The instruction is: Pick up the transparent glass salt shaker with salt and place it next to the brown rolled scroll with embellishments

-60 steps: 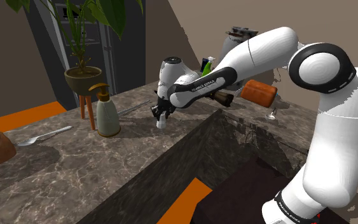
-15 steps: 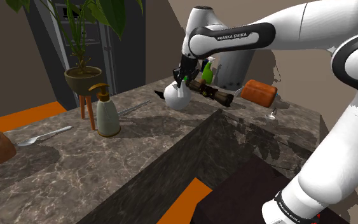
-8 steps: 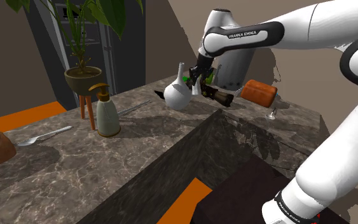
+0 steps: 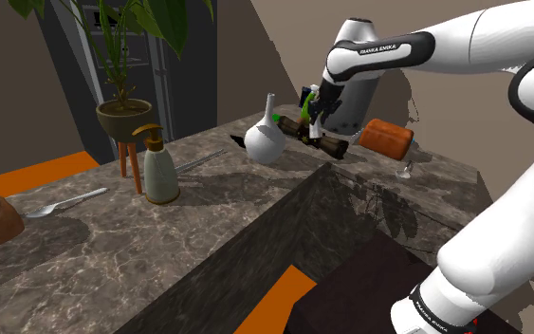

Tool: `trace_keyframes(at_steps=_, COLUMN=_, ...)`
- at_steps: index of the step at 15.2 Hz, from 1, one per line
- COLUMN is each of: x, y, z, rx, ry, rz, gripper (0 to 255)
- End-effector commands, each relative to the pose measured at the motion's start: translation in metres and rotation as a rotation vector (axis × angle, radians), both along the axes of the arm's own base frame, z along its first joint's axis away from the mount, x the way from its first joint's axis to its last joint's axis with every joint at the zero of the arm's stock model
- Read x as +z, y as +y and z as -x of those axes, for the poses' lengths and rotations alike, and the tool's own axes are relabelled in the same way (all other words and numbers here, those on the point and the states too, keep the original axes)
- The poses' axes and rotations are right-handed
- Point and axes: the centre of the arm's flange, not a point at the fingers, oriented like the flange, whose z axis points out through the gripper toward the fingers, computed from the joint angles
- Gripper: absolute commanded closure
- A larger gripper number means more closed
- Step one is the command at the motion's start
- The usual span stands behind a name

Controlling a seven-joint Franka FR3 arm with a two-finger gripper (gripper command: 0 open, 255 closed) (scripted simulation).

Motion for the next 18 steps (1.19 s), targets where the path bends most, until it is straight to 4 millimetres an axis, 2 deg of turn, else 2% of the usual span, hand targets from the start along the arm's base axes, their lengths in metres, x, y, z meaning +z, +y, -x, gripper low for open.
trace_keyframes(at_steps=1, x=0.0, y=-0.026, z=0.003, rx=0.002, ry=0.0, rz=0.0, gripper=255)
trace_keyframes(at_steps=18, x=0.001, y=-0.248, z=0.036, rx=0.002, ry=0.0, rz=0.0, gripper=255)
